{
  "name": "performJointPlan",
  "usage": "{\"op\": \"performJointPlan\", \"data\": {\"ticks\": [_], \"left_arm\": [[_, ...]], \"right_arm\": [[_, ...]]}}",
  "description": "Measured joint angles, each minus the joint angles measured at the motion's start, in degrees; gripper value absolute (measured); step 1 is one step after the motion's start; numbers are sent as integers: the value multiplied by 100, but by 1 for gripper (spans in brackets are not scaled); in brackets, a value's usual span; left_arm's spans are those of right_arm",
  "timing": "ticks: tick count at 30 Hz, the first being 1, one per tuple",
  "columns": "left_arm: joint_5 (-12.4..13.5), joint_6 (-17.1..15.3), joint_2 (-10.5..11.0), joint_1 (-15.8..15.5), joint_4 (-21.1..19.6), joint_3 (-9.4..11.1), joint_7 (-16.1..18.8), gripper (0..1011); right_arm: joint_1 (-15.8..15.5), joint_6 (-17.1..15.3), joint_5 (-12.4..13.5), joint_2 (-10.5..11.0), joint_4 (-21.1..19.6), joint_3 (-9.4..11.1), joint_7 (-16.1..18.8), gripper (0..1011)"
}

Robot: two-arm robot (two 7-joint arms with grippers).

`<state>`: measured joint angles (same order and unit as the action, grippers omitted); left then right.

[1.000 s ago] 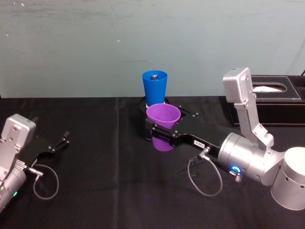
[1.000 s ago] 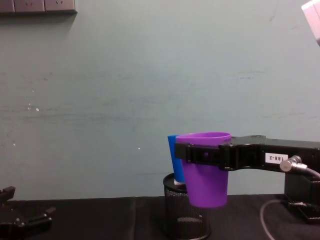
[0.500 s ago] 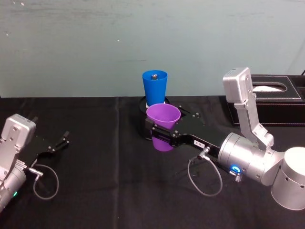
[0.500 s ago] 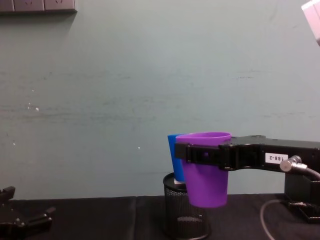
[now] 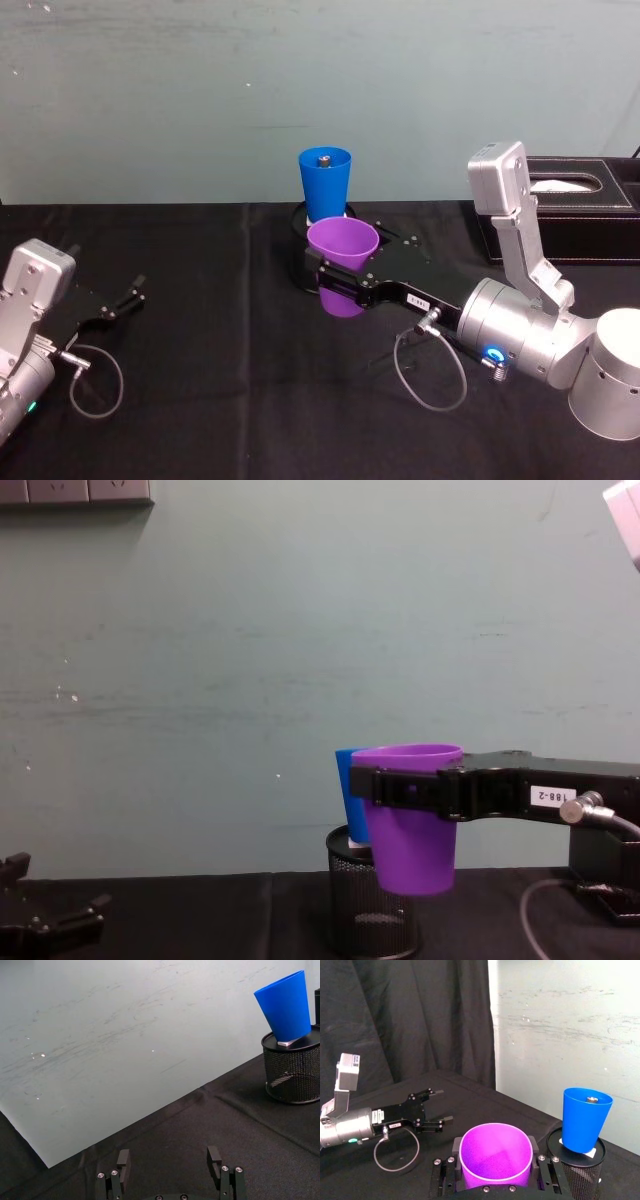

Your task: Pick up one cup with a gripper and tap it against the other cup.

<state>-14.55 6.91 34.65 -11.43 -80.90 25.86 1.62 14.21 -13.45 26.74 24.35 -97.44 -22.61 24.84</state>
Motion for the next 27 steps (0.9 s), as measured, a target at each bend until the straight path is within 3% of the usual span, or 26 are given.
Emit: {"op": "performJointPlan", "data": {"ticks": [27], "left_arm": [[0, 0, 0, 0, 0, 0, 0, 1000]], "right_arm": [[0, 0, 0, 0, 0, 0, 0, 736]]}}
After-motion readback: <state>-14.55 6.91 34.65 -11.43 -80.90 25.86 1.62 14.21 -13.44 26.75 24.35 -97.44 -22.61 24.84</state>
